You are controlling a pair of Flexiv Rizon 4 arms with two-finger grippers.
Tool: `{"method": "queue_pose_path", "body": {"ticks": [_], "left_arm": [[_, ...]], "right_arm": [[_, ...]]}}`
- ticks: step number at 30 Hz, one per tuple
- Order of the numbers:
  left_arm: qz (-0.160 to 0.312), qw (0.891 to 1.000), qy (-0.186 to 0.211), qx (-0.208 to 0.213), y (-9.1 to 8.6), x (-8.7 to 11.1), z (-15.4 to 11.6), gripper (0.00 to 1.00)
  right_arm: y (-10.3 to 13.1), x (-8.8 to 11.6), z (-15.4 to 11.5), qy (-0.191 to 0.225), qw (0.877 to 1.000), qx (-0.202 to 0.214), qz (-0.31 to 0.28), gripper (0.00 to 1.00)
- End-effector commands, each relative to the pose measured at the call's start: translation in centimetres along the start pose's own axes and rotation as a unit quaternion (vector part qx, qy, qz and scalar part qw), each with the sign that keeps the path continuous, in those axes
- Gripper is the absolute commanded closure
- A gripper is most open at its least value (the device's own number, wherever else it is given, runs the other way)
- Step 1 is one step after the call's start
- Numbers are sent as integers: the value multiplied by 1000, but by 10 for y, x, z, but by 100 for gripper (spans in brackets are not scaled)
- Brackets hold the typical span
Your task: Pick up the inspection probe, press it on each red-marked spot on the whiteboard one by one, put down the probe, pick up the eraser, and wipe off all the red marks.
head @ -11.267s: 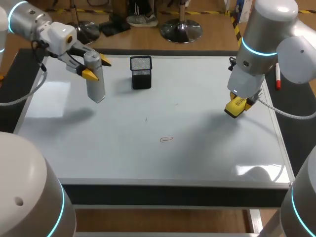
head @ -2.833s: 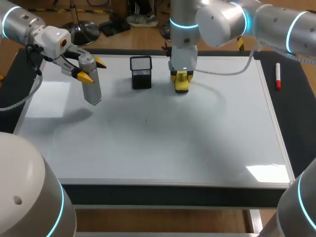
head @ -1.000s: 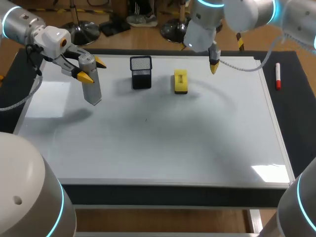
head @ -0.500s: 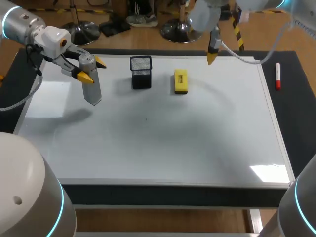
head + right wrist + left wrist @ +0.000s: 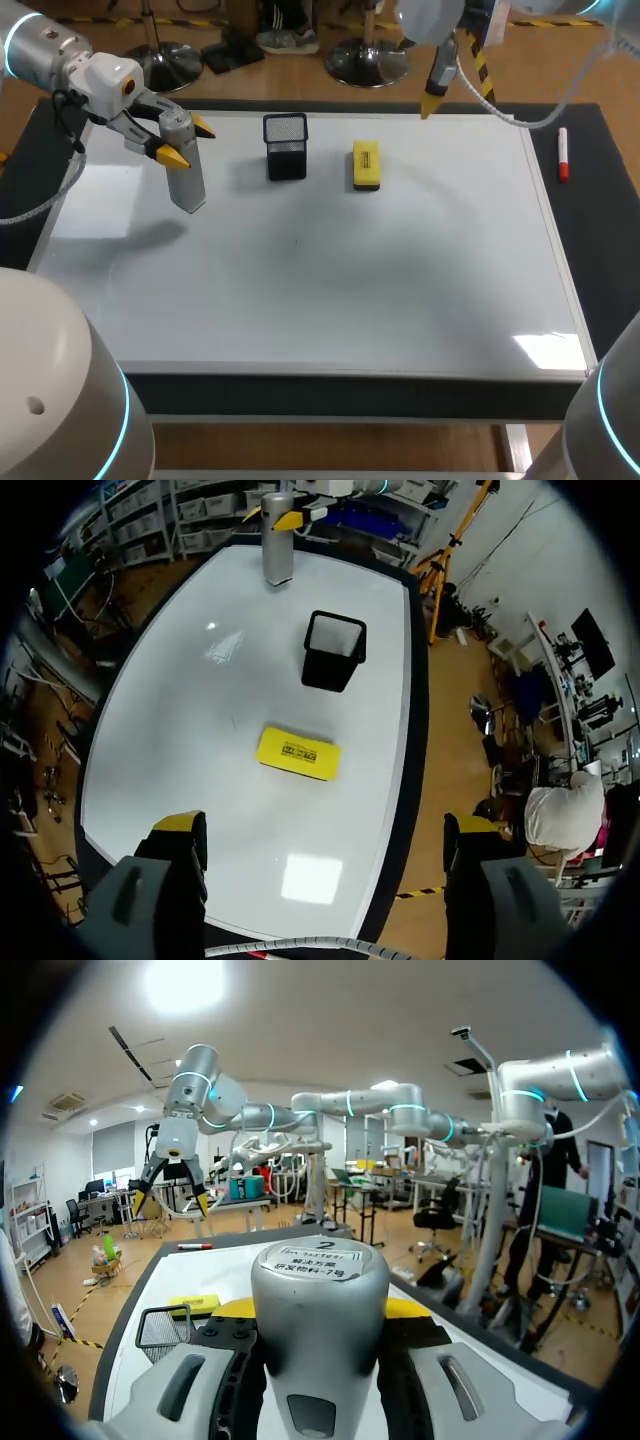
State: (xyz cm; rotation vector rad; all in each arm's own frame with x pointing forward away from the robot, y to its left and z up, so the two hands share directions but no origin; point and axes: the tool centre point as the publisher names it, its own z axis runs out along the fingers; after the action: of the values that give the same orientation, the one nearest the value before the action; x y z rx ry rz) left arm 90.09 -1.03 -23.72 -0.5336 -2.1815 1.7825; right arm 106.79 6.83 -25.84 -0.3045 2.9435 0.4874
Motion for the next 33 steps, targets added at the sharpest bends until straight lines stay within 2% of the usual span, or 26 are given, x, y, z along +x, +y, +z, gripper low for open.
{"method": "queue_pose_path", "body": {"ticks": [1, 31, 33], "left_arm": [[1, 1000, 0, -1, -1, 0, -1, 100], [1, 1000, 0, -1, -1, 0, -1, 100], [-5, 1000, -16, -11, -3, -6, 0, 100]], "right_arm": [[-3, -1, -2, 4, 1000, 0, -1, 0], [-3, -1, -2, 4, 1000, 0, -1, 0], [-3, -1, -2, 4, 1000, 0, -1, 0]]}}
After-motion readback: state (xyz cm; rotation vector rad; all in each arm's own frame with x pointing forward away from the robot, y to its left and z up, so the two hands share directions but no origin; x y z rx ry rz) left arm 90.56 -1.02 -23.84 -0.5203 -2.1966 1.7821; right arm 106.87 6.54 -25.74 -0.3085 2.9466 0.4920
